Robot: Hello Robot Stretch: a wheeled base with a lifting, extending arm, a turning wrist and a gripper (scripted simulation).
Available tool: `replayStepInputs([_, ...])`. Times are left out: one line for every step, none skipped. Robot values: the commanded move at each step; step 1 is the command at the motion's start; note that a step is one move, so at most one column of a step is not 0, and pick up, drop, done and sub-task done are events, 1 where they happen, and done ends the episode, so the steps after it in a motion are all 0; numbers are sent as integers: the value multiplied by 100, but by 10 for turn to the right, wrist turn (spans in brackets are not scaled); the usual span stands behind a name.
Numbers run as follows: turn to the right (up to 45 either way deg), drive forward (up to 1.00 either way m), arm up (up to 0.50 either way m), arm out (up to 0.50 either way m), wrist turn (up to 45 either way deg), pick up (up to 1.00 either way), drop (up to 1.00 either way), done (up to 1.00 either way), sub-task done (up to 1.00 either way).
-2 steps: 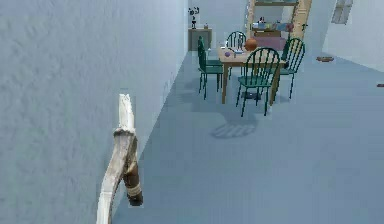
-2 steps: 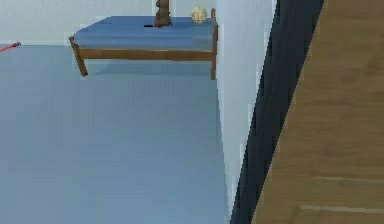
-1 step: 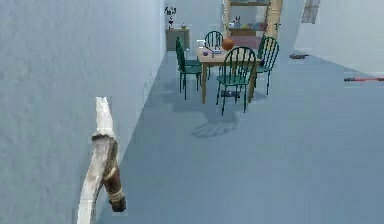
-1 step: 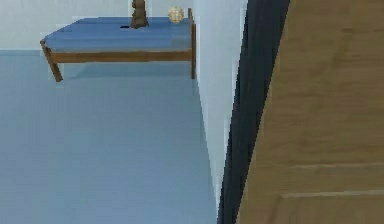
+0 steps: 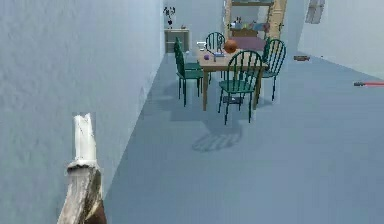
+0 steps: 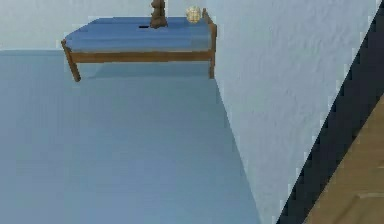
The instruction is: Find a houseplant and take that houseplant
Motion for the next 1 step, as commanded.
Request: replayStepInputs([330, 0, 0, 0, 0, 0, 0, 0, 0])
